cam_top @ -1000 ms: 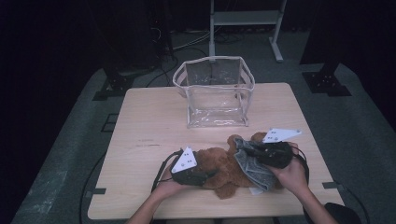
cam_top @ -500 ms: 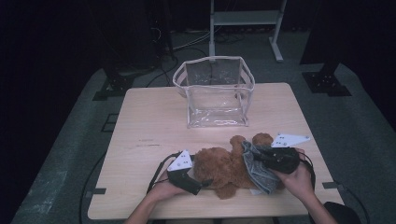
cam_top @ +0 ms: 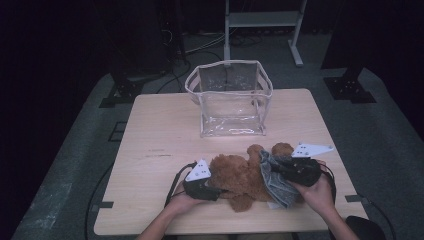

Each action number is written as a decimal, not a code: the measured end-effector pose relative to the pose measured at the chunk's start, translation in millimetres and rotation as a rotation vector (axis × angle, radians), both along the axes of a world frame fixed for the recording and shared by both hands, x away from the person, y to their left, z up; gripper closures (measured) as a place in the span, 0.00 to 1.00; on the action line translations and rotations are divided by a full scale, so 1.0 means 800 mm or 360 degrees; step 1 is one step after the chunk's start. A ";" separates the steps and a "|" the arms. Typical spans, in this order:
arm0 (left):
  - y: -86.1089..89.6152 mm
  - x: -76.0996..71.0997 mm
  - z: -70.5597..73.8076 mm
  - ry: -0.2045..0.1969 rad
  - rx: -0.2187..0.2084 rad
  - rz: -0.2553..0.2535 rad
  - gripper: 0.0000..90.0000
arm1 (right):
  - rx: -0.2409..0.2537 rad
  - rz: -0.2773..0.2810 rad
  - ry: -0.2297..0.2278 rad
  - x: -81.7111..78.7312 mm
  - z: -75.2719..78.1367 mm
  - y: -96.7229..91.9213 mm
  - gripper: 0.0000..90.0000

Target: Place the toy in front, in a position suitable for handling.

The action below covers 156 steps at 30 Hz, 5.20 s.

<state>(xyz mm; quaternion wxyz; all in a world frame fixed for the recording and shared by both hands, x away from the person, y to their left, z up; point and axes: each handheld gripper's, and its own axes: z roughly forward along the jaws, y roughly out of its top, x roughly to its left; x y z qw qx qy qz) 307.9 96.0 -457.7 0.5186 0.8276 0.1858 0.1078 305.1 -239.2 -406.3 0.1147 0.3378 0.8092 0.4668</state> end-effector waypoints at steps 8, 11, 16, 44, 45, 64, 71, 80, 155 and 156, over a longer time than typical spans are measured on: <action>0.021 -0.003 0.066 -0.0202 -0.0119 0.0042 0.44 | 0.0218 0.0000 0.0013 0.005 0.015 0.002 0.88; 0.031 -0.007 0.096 -0.0290 -0.0117 0.0056 0.45 | 0.0266 0.0022 -0.0015 0.010 0.025 0.016 0.88; 0.042 -0.013 0.151 -0.0443 -0.0066 0.0056 0.45 | 0.0395 0.0073 -0.0031 0.019 0.037 0.040 0.89; 0.004 -0.014 0.155 -0.0553 -0.0035 -0.0018 0.39 | 0.0282 0.0083 -0.0097 0.017 0.066 0.034 0.88; -0.002 -0.013 0.158 -0.0565 -0.0022 -0.0027 0.40 | 0.0322 0.0089 -0.0147 0.016 0.087 0.026 0.88; -0.065 -0.015 0.169 -0.0647 0.0144 -0.0135 0.26 | 0.0003 0.0306 -0.0206 0.028 0.198 0.075 0.88; -0.070 -0.010 0.163 -0.0559 0.0060 -0.0098 0.08 | -0.0038 0.0258 -0.0207 0.021 0.183 0.060 0.89; -0.058 0.009 0.134 -0.0309 -0.0229 -0.0124 0.03 | 0.0042 0.0212 -0.0191 0.024 0.175 0.037 0.89; 0.041 -0.021 0.133 -0.0318 -0.0099 -0.0106 0.14 | 0.0183 0.0492 -0.0250 0.015 0.141 0.133 0.89; 0.044 -0.021 0.129 -0.0311 -0.0094 -0.0095 0.14 | 0.0181 0.0502 -0.0242 0.017 0.138 0.138 0.89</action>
